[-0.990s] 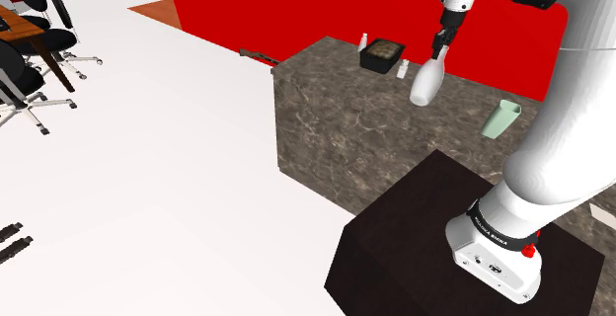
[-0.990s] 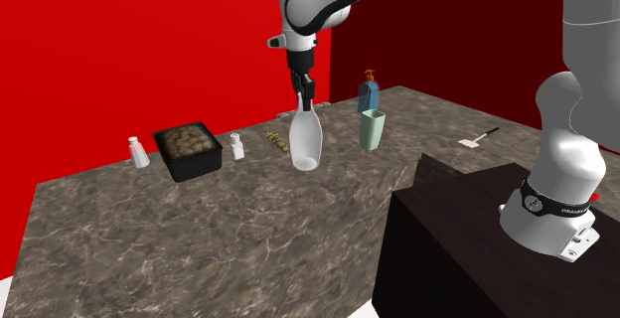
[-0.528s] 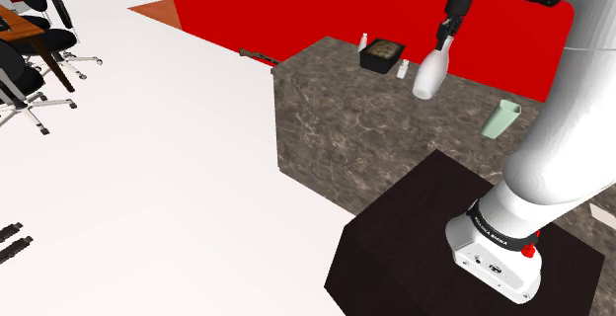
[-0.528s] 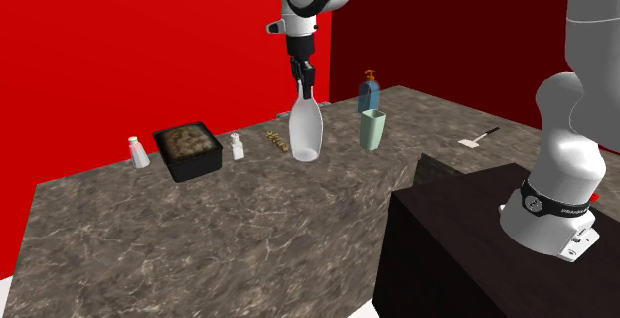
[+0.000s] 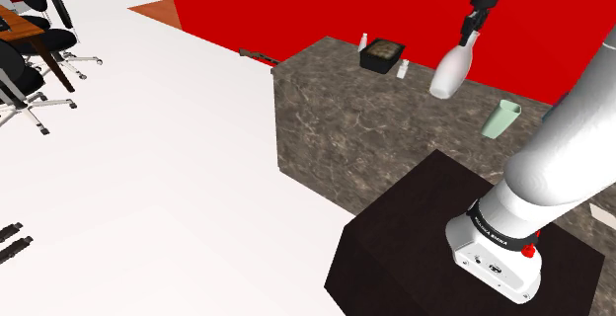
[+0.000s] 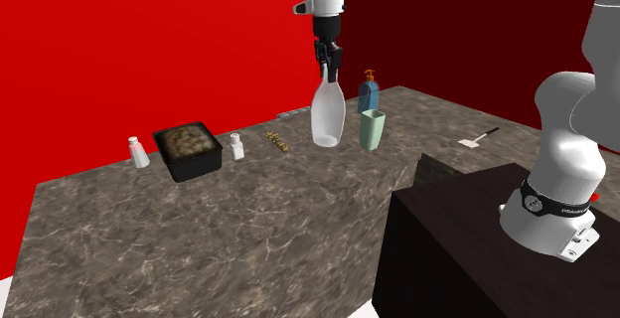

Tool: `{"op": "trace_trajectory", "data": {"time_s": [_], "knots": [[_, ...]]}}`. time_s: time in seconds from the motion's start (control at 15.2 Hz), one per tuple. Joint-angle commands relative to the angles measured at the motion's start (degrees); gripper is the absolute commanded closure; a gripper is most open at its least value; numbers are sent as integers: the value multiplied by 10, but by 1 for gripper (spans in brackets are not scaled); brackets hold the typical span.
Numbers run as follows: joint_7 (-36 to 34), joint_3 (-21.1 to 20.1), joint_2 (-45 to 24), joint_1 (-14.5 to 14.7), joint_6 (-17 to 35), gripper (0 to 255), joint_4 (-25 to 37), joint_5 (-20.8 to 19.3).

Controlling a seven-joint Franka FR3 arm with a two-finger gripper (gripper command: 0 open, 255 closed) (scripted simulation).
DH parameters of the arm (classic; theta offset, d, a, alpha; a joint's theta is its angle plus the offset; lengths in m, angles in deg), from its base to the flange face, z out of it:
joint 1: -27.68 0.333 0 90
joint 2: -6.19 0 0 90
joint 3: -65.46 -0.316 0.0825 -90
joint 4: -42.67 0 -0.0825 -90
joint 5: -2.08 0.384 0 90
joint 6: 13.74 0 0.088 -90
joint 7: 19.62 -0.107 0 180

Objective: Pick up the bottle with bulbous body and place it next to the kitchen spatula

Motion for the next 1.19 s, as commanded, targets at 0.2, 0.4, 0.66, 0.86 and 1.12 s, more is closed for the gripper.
{"op": "trace_trajectory", "data": {"time_s": [0.2, 0.4, 0.66, 0.86, 1.12], "knots": [[5, 16, 95, -2, -10, 255, -68, -56], [8, 22, 151, -10, -25, 255, -99, -90], [15, 25, 222, -27, -53, 255, -128, -133], [25, 26, 270, -43, -78, 255, -142, -161], [45, 28, 327, -66, -116, 255, -152, -194]]}}
